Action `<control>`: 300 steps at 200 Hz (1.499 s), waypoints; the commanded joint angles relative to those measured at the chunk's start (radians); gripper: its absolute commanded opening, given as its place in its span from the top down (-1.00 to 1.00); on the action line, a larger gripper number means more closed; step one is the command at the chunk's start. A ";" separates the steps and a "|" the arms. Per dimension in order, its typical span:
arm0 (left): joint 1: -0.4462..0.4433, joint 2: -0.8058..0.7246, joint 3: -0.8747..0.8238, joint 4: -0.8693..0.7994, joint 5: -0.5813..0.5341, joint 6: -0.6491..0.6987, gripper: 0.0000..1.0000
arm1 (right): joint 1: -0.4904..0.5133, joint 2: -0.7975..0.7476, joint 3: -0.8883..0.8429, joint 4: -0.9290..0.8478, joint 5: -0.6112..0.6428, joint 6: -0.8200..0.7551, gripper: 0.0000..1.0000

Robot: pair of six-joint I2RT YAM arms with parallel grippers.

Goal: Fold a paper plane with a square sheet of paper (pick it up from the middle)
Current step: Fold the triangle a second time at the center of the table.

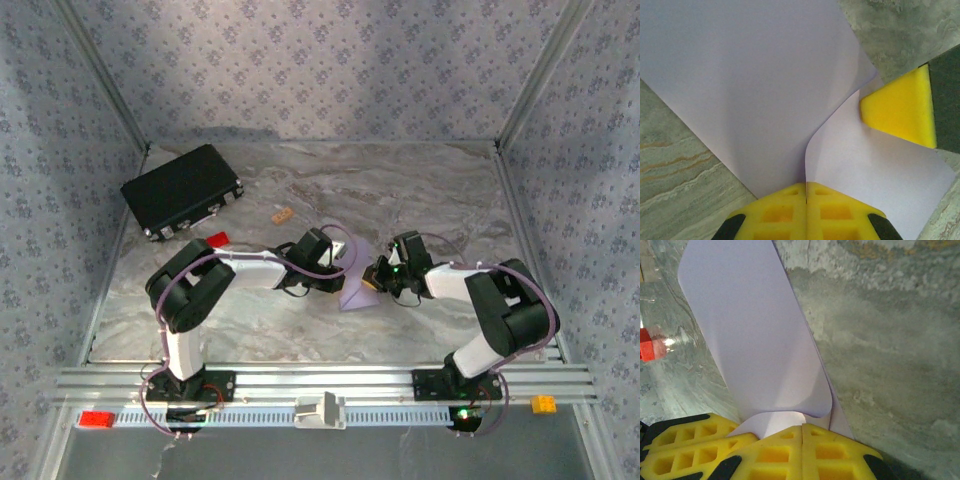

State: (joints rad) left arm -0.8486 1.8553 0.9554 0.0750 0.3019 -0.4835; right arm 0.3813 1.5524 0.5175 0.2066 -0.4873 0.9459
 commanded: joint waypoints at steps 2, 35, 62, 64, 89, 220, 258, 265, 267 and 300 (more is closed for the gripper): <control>0.009 0.024 0.024 -0.046 0.004 0.006 1.00 | -0.017 0.017 -0.029 -0.014 0.025 0.013 0.87; 0.008 0.023 0.023 -0.046 0.004 0.006 1.00 | -0.017 -0.062 0.027 -0.062 0.001 -0.004 0.86; 0.010 0.021 0.023 -0.048 0.005 0.008 1.00 | -0.011 -0.058 0.066 -0.072 -0.028 -0.024 0.86; 0.010 0.021 0.024 -0.047 0.005 0.008 1.00 | -0.012 -0.055 0.067 -0.072 -0.030 -0.025 0.86; 0.010 0.022 0.023 -0.046 0.005 0.006 1.00 | -0.010 0.000 0.070 -0.088 -0.014 -0.035 0.87; 0.013 0.023 0.025 -0.055 0.004 0.010 1.00 | -0.091 -0.066 0.106 -0.178 0.012 -0.089 0.85; 0.012 0.023 0.025 -0.053 0.007 0.008 1.00 | 0.007 -0.080 0.103 -0.131 -0.021 -0.046 0.84; 0.012 0.024 0.025 -0.054 0.007 0.009 1.00 | 0.031 -0.074 0.097 -0.117 -0.016 -0.033 0.84; 0.013 0.024 0.025 -0.054 0.007 0.009 1.00 | 0.037 -0.073 0.096 -0.113 -0.016 -0.029 0.84; 0.012 0.024 0.023 -0.052 0.006 0.008 1.00 | 0.088 -0.039 0.055 -0.051 -0.002 0.010 0.84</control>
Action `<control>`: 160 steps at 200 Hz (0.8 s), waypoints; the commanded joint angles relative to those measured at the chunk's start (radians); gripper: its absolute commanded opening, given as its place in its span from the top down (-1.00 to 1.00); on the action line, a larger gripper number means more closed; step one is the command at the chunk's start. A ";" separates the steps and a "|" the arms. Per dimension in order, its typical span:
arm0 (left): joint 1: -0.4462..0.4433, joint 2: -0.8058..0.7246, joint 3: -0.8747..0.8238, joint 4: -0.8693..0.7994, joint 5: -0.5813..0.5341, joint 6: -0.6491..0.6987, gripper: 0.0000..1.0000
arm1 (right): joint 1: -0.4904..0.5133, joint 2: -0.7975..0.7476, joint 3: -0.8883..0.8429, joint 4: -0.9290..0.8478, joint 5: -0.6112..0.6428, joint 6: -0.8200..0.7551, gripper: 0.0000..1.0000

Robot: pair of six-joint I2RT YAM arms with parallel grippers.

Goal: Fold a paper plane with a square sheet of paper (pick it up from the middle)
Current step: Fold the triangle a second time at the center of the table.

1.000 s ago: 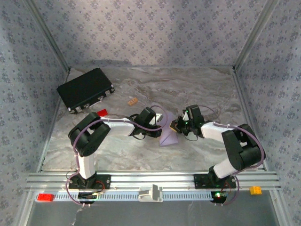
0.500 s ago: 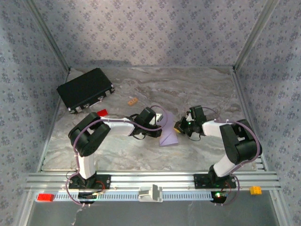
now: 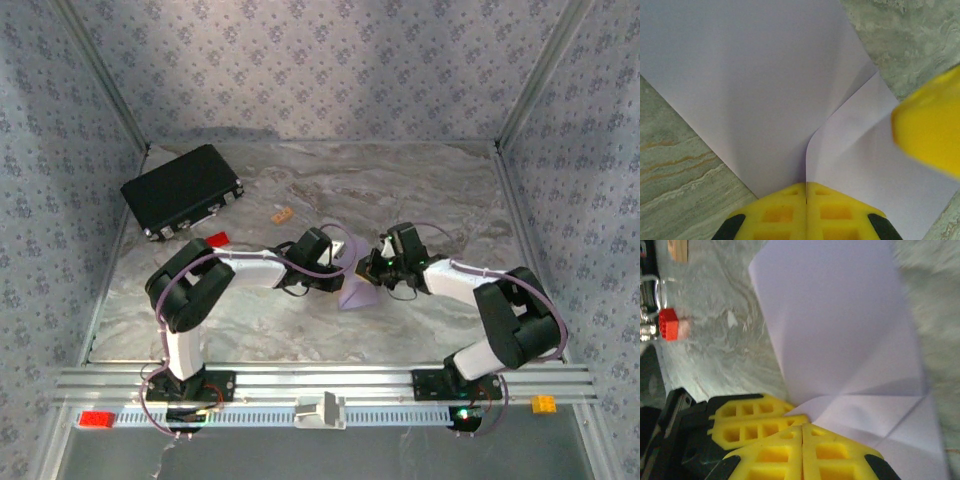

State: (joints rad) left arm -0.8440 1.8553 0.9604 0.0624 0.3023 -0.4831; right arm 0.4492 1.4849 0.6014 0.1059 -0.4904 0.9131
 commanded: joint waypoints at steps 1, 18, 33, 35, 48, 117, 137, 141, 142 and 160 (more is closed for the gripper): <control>0.008 0.024 0.018 -0.039 0.007 0.007 1.00 | 0.021 0.029 -0.031 0.053 0.000 0.044 0.84; 0.009 0.025 0.020 -0.039 0.008 0.008 1.00 | 0.032 0.057 -0.053 0.086 -0.015 0.049 0.84; 0.008 0.025 0.020 -0.038 0.007 0.008 1.00 | 0.035 0.081 -0.066 0.093 -0.012 0.049 0.85; 0.008 0.026 0.020 -0.038 0.007 0.008 1.00 | 0.034 0.082 -0.068 0.091 -0.010 0.049 0.85; 0.009 0.027 0.020 -0.038 0.007 0.006 1.00 | 0.033 0.099 -0.084 0.090 0.004 0.046 0.85; 0.015 -0.033 0.043 -0.063 0.005 -0.018 0.90 | 0.036 0.104 -0.107 0.060 0.053 0.056 0.87; 0.015 -0.087 0.055 -0.103 -0.020 -0.032 0.59 | 0.038 0.101 -0.097 0.046 0.062 0.058 0.87; 0.015 -0.098 0.055 -0.111 -0.024 -0.036 0.54 | 0.039 0.098 -0.097 0.045 0.065 0.060 0.88; 0.015 -0.100 0.055 -0.113 -0.025 -0.037 0.53 | 0.039 0.097 -0.098 0.045 0.065 0.060 0.88; 0.014 -0.144 0.047 -0.131 -0.031 -0.058 0.46 | 0.039 0.088 -0.096 0.033 0.079 0.064 0.88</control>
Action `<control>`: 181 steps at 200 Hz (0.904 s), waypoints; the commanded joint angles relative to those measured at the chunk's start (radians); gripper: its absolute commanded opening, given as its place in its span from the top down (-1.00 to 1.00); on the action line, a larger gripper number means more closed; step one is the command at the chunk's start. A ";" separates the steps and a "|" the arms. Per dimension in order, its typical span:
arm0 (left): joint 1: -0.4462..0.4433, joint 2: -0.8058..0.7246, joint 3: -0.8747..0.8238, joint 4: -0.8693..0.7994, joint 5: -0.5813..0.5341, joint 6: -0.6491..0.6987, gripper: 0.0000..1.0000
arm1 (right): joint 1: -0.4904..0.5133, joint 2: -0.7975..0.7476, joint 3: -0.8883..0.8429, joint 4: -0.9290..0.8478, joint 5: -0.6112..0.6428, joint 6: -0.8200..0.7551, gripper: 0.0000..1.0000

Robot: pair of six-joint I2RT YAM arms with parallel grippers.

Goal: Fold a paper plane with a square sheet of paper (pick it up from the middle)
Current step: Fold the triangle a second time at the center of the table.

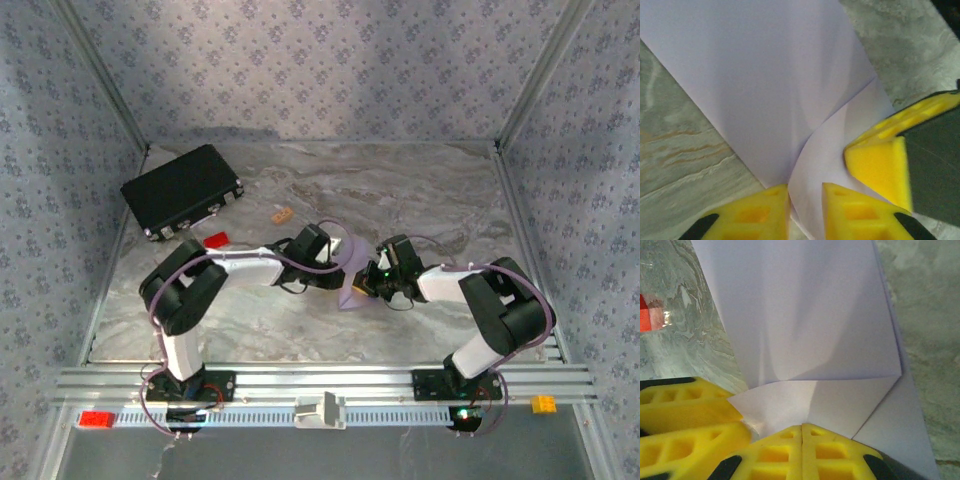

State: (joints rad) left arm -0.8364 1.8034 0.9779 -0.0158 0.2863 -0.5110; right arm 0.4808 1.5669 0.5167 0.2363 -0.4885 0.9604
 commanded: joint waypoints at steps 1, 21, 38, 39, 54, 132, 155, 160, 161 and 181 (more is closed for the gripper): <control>0.007 -0.094 0.028 -0.053 -0.013 -0.032 0.46 | 0.008 0.007 -0.011 -0.098 0.077 0.017 0.88; 0.006 -0.120 0.009 -0.038 0.038 -0.058 0.66 | 0.008 -0.001 -0.012 -0.097 0.081 0.024 0.88; 0.000 -0.106 0.010 -0.014 0.129 -0.077 0.84 | 0.007 -0.005 -0.014 -0.096 0.079 0.028 0.88; 0.000 -0.104 0.012 -0.014 0.136 -0.077 0.86 | 0.007 -0.005 -0.014 -0.096 0.080 0.029 0.88; -0.006 -0.070 0.027 -0.005 0.216 -0.093 0.97 | 0.008 -0.006 -0.014 -0.095 0.079 0.032 0.88; -0.030 0.055 0.080 0.007 0.353 -0.122 0.97 | 0.009 -0.012 -0.018 -0.094 0.082 0.035 0.88; -0.034 0.076 0.091 -0.021 0.342 -0.110 0.96 | 0.012 -0.012 -0.020 -0.091 0.081 0.040 0.88; -0.036 0.080 0.094 -0.025 0.341 -0.109 0.96 | 0.011 -0.012 -0.021 -0.089 0.080 0.040 0.88; -0.035 0.081 0.094 -0.025 0.341 -0.108 0.96 | 0.011 -0.013 -0.020 -0.090 0.080 0.040 0.88; -0.038 0.095 0.094 -0.032 0.331 -0.103 0.96 | 0.011 -0.011 -0.021 -0.090 0.081 0.039 0.88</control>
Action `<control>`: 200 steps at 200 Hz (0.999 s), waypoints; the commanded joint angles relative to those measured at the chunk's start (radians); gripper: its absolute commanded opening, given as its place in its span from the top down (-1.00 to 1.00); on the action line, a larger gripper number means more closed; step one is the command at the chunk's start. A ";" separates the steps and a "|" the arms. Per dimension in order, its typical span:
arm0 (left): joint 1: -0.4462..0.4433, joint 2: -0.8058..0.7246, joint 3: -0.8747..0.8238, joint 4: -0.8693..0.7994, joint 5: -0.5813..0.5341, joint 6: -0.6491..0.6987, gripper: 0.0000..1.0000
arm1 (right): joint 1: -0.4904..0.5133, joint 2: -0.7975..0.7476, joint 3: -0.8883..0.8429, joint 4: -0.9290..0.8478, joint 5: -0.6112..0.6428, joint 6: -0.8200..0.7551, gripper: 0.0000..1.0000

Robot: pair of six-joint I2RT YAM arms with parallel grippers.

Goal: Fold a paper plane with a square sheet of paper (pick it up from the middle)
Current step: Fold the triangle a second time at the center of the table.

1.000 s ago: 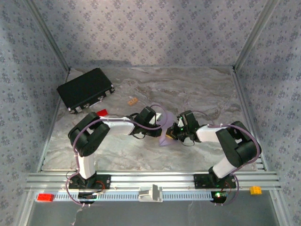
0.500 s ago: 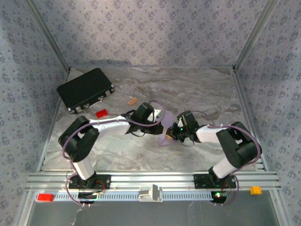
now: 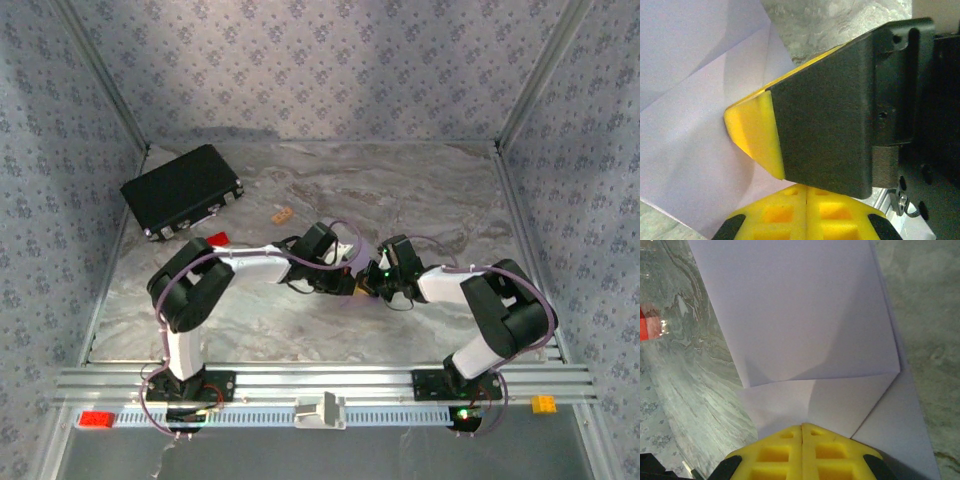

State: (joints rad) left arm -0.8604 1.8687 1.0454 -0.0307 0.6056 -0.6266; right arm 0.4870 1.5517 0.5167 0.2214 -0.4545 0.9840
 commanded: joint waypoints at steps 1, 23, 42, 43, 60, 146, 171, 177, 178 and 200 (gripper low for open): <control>-0.014 0.031 0.026 -0.018 0.011 0.013 0.96 | 0.005 0.005 -0.020 -0.076 0.046 0.016 0.88; -0.016 0.029 0.016 -0.030 -0.017 0.018 0.98 | 0.004 0.004 -0.020 -0.076 0.046 0.014 0.88; -0.016 0.029 0.009 -0.038 -0.037 0.021 0.98 | 0.002 0.007 -0.020 -0.076 0.045 0.014 0.88; -0.016 0.030 0.009 -0.039 -0.038 0.022 0.98 | 0.002 0.006 -0.021 -0.076 0.046 0.015 0.88; -0.016 0.035 0.008 -0.046 -0.047 0.025 0.98 | 0.002 0.006 -0.020 -0.076 0.045 0.015 0.88; -0.016 0.036 -0.043 -0.018 -0.033 0.003 0.98 | -0.006 0.004 -0.026 -0.085 0.046 0.010 0.88; -0.017 0.029 -0.059 -0.012 -0.035 -0.004 0.98 | -0.007 0.003 -0.025 -0.086 0.045 0.009 0.88; -0.016 0.027 -0.061 -0.012 -0.035 -0.004 0.98 | -0.008 0.002 -0.026 -0.088 0.045 0.010 0.88; -0.016 0.026 -0.062 -0.012 -0.035 -0.005 0.98 | -0.008 0.002 -0.026 -0.088 0.045 0.009 0.88; -0.016 0.019 -0.073 -0.010 -0.032 -0.008 0.98 | -0.008 -0.001 -0.027 -0.092 0.048 0.008 0.88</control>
State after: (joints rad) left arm -0.8719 1.8874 0.9936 -0.0467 0.5606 -0.6231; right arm 0.4843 1.5509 0.5167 0.2195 -0.4526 0.9874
